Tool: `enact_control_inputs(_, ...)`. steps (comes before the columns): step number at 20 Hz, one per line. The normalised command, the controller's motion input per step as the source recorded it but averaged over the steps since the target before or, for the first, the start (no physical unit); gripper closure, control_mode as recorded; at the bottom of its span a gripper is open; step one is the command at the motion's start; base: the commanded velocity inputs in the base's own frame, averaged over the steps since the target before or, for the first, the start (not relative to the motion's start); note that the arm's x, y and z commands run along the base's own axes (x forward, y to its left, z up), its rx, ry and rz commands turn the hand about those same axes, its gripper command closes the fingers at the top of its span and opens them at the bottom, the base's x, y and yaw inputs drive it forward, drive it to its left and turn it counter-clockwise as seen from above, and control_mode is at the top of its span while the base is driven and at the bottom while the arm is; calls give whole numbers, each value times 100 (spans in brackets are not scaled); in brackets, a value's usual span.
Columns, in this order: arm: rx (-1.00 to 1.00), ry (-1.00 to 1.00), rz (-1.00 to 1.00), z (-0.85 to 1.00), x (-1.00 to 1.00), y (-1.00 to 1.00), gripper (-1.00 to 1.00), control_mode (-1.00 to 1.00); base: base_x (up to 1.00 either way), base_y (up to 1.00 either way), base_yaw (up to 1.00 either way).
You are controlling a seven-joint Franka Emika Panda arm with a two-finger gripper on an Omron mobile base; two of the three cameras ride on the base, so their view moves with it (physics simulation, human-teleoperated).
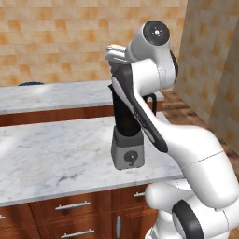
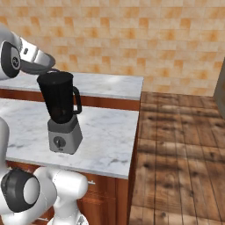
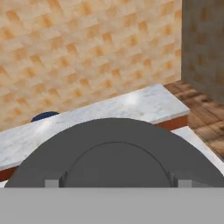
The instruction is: Open the blender lid, put the tangerine in the blender, close the lid, and start the blender.
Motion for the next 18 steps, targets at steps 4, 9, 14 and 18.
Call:
enact_control_inputs(4, -17, 0, -2, -28, 36, -1, 100, -100, 0, 0, 0)
enact_control_inputs(9, -10, 1, -5, -1, 43, -14, 100, -100, 0, 0, 0)
enact_control_inputs(14, -8, 9, -3, -12, 28, -3, 100, -100, 0, 0, 0)
enact_control_inputs(18, -9, 12, -2, -30, 17, 0, 100, -100, 0, 0, 0)
